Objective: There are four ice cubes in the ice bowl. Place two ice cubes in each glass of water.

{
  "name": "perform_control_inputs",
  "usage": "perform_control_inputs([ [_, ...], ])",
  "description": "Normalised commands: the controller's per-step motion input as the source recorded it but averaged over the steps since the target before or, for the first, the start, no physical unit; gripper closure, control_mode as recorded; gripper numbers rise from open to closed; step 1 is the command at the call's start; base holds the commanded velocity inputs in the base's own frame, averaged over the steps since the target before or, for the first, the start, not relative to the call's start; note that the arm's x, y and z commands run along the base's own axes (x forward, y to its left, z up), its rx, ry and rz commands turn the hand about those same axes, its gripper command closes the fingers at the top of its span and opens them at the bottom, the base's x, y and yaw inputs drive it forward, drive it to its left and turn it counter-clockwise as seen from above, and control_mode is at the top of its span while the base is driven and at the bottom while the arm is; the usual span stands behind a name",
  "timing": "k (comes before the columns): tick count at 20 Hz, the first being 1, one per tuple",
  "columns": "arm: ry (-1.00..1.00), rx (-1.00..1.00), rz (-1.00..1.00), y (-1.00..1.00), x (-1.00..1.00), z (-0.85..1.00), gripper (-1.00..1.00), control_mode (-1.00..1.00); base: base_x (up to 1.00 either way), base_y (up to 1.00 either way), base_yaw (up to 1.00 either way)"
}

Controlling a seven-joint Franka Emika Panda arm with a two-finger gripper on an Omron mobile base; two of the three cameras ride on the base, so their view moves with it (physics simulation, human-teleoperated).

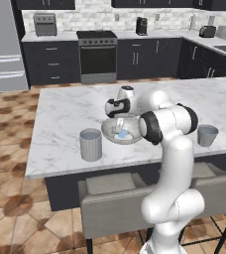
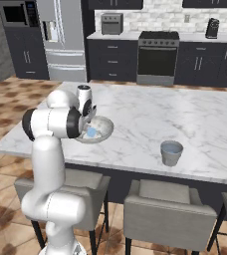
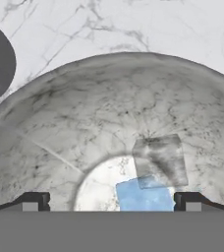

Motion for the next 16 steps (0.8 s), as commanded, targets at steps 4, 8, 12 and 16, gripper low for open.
perform_control_inputs([
  [4,0.0,0.0,0.0,0.03,0.24,-0.28,-1.0,-1.0,0.0,0.0,0.0],
  [8,0.0,0.0,0.0,0.0,0.28,-0.18,-1.0,-1.0,0.0,0.0,0.0],
  [12,0.0,0.0,0.0,0.0,0.37,-0.12,-1.0,-1.0,0.0,0.0,0.0],
  [16,0.0,0.0,0.0,0.01,0.34,-0.08,-1.0,-1.0,0.0,0.0,0.0],
])
